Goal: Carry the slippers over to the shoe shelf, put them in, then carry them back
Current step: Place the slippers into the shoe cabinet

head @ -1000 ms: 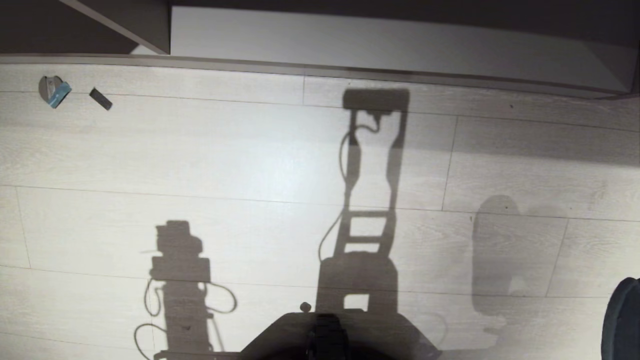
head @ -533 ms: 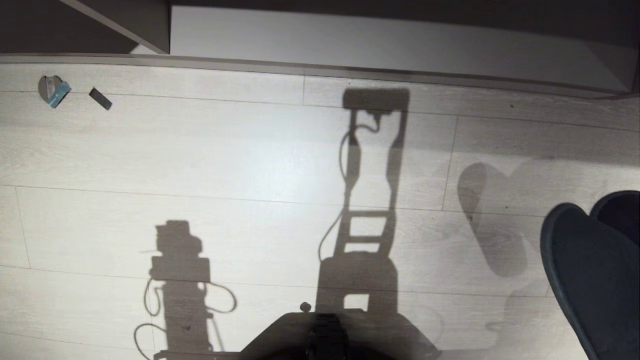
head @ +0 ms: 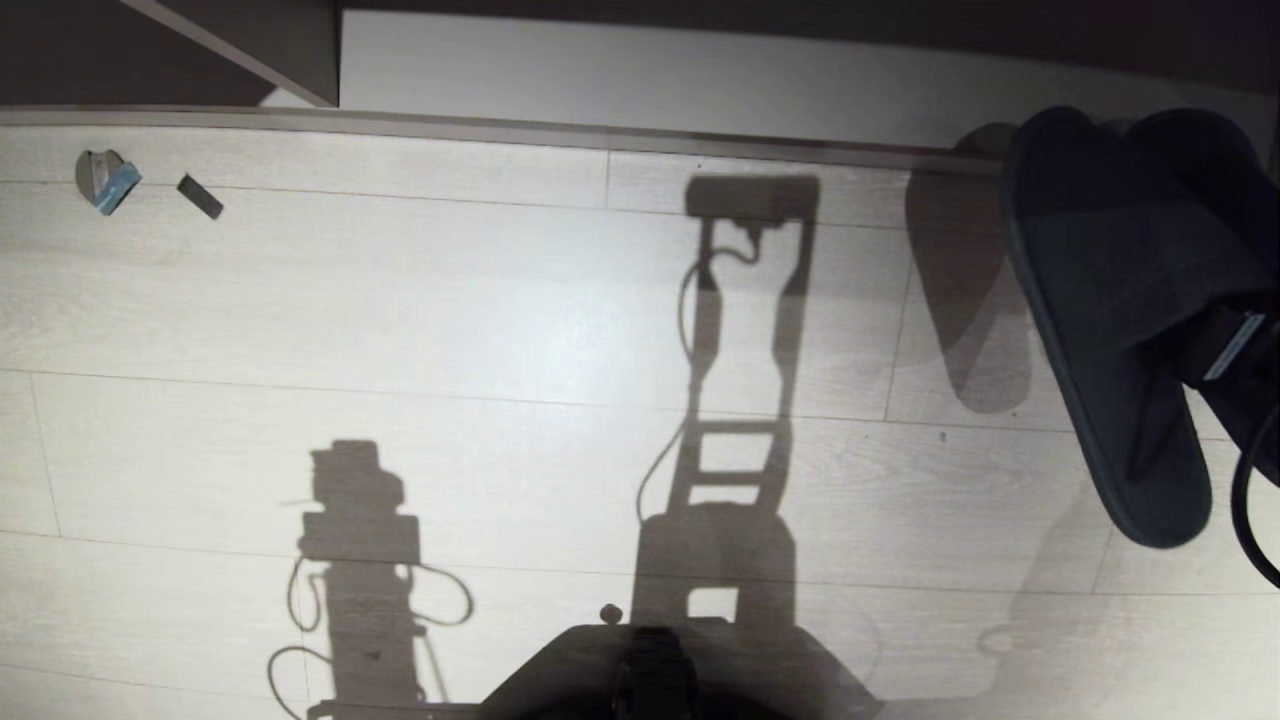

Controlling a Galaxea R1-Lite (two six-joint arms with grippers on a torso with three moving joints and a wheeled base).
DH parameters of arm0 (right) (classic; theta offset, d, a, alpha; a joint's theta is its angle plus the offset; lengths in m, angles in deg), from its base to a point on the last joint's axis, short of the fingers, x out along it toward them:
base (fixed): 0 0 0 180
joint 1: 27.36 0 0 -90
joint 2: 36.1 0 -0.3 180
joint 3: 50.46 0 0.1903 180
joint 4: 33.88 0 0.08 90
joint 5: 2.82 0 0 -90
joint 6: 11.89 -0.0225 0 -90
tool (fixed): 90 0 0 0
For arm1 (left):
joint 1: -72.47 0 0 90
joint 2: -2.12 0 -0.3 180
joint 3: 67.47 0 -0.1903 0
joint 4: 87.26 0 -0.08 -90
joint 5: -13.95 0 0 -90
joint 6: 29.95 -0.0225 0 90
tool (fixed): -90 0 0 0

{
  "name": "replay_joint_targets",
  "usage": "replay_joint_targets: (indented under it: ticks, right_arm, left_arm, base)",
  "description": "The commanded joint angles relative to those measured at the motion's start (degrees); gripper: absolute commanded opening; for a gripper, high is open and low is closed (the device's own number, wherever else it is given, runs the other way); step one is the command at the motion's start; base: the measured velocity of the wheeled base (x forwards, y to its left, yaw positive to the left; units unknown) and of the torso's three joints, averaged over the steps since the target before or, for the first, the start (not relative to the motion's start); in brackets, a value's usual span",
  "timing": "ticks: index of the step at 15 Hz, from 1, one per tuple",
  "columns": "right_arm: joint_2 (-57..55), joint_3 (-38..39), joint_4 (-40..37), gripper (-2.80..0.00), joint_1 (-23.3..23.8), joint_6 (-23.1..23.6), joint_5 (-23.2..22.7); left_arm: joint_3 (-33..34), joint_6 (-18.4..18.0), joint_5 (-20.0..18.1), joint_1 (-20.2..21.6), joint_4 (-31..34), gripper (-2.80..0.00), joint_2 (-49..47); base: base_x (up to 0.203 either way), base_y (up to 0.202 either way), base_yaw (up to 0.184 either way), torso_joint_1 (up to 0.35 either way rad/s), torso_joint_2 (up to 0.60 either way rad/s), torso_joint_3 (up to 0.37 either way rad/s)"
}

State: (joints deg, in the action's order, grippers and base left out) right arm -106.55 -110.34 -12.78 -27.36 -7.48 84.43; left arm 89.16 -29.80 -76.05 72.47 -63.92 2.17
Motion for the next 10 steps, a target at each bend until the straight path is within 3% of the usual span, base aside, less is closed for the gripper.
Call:
replay_joint_targets:
  ticks: [1,4,10]
  right_arm:
    - [-9.10,-2.69,10.22,-2.80,0.16,0.29,0.01]
    - [-16.70,-9.58,21.30,-2.80,0.19,0.29,0.10]
    - [-25.80,-30.15,20.31,-2.80,0.04,-2.08,-0.23]
  left_arm:
    - [0.00,0.05,0.00,0.00,-0.03,-2.80,-0.04]
    - [0.00,0.07,0.00,0.00,-0.05,-2.80,0.03]
    - [0.00,0.11,0.00,0.00,-0.06,-2.80,0.04]
  base:
    - [0.000,0.000,0.000,0.000,0.00,0.000]
    - [0.000,0.000,0.000,0.000,0.00,0.000]
    - [0.000,0.000,0.000,0.000,0.00,0.000]
